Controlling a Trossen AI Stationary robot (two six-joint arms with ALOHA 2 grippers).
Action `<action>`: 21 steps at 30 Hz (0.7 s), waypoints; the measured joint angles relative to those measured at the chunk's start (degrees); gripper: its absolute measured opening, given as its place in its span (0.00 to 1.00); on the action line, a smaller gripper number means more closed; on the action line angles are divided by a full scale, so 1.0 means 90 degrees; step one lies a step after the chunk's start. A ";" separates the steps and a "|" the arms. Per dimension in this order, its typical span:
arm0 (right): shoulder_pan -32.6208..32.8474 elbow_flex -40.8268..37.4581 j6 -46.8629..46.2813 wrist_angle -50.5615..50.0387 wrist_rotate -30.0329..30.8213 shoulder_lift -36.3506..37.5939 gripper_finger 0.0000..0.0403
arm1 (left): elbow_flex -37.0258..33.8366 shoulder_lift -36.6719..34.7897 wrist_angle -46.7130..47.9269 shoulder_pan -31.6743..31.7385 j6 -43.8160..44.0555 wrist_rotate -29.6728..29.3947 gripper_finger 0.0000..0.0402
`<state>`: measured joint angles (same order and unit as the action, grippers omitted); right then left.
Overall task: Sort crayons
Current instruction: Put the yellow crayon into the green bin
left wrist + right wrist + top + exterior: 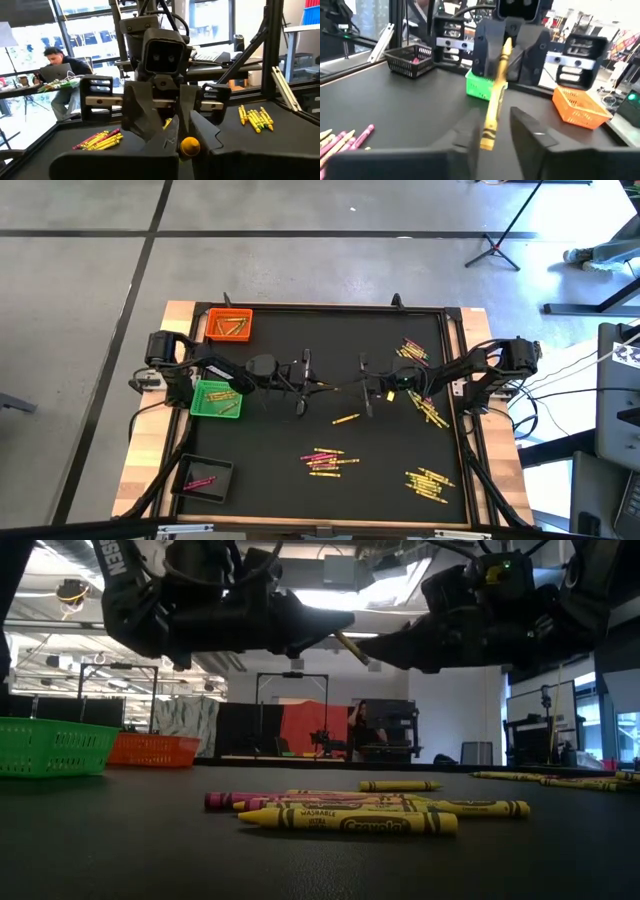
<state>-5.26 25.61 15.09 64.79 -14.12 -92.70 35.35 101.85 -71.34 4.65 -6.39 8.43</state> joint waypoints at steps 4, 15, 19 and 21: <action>0.0000 0.0002 0.0027 -0.0080 0.0119 0.0075 0.42 | -0.0002 -0.0465 0.1080 0.0002 -0.0098 -0.0138 0.01; 0.0000 0.0002 0.0029 -0.0907 0.0659 0.0689 0.53 | -0.0002 -0.3399 0.6404 -0.0139 -0.0626 -0.1293 0.01; 0.0000 0.0002 0.0027 -0.1184 0.0679 0.0689 0.53 | -0.0002 -0.4444 0.8296 -0.0275 -0.0213 -0.1678 0.01; 0.0000 0.0002 0.0027 -0.1237 0.0681 0.0689 0.53 | -0.0002 -0.4933 0.9160 -0.0314 0.0121 -0.1753 0.01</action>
<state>-5.26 25.63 15.33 53.66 -7.99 -86.50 35.33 57.46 11.10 1.82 -5.31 -7.35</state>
